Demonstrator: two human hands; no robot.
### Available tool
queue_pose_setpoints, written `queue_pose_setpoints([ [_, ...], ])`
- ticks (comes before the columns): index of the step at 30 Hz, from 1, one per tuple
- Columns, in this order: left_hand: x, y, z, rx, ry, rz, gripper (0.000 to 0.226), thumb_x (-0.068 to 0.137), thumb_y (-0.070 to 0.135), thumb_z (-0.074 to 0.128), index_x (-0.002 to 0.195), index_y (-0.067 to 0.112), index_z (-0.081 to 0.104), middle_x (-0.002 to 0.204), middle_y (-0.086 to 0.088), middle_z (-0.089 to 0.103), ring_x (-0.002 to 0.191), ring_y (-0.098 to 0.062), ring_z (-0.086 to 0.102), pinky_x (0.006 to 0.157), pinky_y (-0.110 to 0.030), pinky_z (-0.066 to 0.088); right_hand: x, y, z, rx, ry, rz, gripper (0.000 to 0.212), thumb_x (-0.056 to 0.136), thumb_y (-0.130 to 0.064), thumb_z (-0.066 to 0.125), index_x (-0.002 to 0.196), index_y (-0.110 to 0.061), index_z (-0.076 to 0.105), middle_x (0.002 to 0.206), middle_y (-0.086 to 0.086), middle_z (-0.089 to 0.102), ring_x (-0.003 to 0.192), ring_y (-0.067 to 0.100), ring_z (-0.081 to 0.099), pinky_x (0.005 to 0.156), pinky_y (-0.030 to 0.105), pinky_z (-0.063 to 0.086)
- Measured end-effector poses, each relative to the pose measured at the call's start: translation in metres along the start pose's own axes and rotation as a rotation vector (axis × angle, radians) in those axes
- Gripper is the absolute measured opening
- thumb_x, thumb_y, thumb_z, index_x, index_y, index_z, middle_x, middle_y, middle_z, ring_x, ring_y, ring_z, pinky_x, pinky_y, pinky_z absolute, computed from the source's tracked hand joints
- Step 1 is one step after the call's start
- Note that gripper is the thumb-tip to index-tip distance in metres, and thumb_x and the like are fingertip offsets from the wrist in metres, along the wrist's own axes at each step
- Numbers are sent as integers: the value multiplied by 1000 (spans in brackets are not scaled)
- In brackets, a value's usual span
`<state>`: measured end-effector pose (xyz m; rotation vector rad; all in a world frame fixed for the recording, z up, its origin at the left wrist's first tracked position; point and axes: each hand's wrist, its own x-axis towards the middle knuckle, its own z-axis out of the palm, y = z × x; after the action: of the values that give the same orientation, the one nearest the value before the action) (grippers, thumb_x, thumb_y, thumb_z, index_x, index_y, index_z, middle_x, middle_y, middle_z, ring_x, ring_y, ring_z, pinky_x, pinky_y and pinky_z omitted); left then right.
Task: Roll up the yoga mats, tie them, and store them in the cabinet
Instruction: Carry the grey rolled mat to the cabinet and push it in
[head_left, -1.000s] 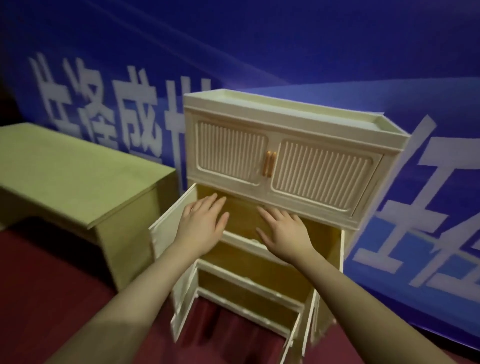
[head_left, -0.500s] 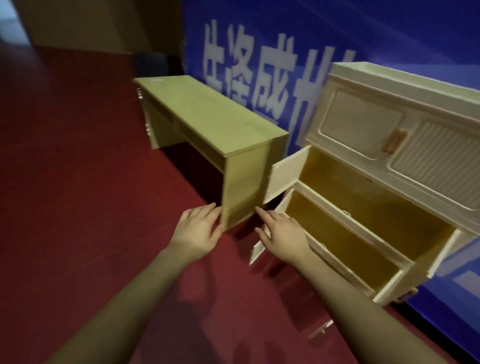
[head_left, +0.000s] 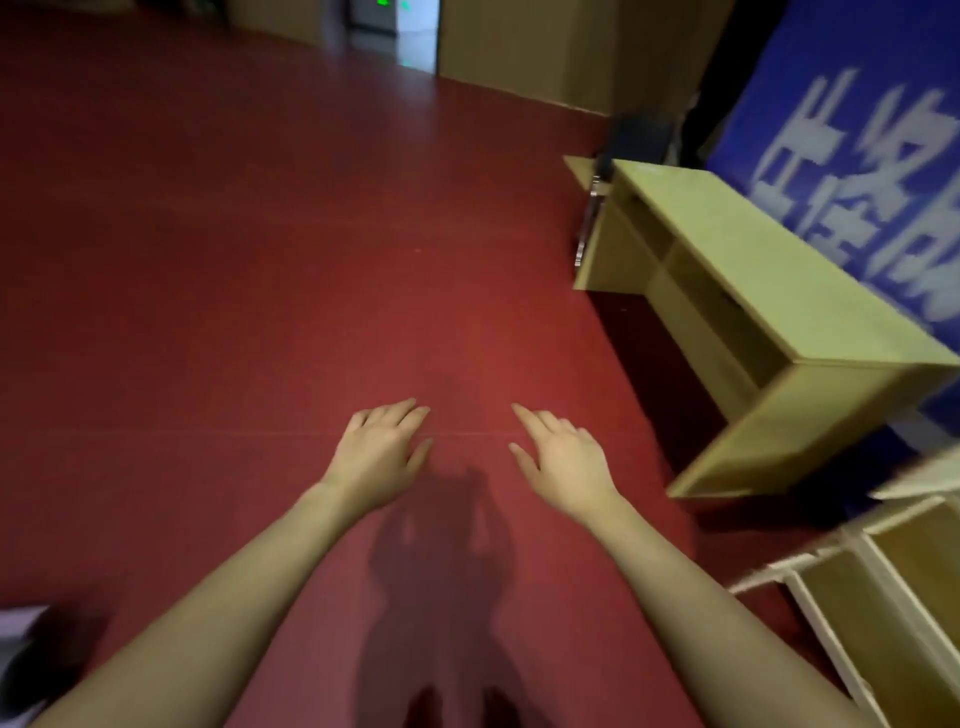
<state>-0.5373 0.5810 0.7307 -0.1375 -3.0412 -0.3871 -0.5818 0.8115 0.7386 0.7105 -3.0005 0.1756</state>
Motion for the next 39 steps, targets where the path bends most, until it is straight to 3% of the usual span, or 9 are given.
queue_pose_setpoints([
  [7, -39, -153, -35, 4, 38, -250, 92, 72, 61, 1, 141, 17, 44, 149, -3, 40, 135, -21, 38, 107, -34, 25, 102, -152, 29, 11, -86, -249, 53, 99, -41, 39, 148, -21, 32, 138, 0, 48, 122, 26, 48, 95, 38, 38],
  [12, -42, -267, -43, -15, 47, -376, 77, 82, 57, 15, 141, 15, 44, 148, -5, 40, 135, -24, 38, 108, -38, 24, 184, -248, 71, 22, -130, -349, 52, 99, -39, 40, 147, -21, 33, 137, 2, 48, 123, 27, 48, 94, 39, 38],
  [21, -46, -428, -82, 45, 48, -470, 86, 76, 58, 7, 138, 15, 47, 145, -6, 44, 132, -25, 42, 105, -38, 28, 279, -405, 121, 55, -208, -455, 49, 99, -37, 41, 144, -18, 39, 135, 5, 51, 120, 29, 50, 93, 39, 39],
  [29, -102, -556, -105, 25, 16, -437, 86, 75, 58, 5, 140, 19, 45, 147, -4, 42, 133, -23, 40, 105, -35, 26, 290, -546, 140, 34, -181, -396, 47, 99, -37, 39, 144, -23, 38, 137, 1, 49, 122, 26, 48, 95, 38, 38],
  [34, -169, -618, -123, -23, -7, -388, 85, 76, 57, 9, 137, 14, 49, 143, -8, 47, 129, -27, 45, 103, -38, 31, 260, -646, 150, 119, -196, -234, 46, 100, -35, 40, 143, -20, 40, 136, 5, 50, 122, 28, 48, 95, 38, 38],
  [39, -230, -661, -134, -13, -38, -413, 89, 73, 59, 5, 138, 16, 47, 145, -5, 44, 130, -26, 43, 102, -36, 29, 227, -718, 157, 125, -221, -226, 46, 99, -35, 41, 142, -19, 40, 136, 6, 51, 121, 29, 49, 95, 37, 39],
])
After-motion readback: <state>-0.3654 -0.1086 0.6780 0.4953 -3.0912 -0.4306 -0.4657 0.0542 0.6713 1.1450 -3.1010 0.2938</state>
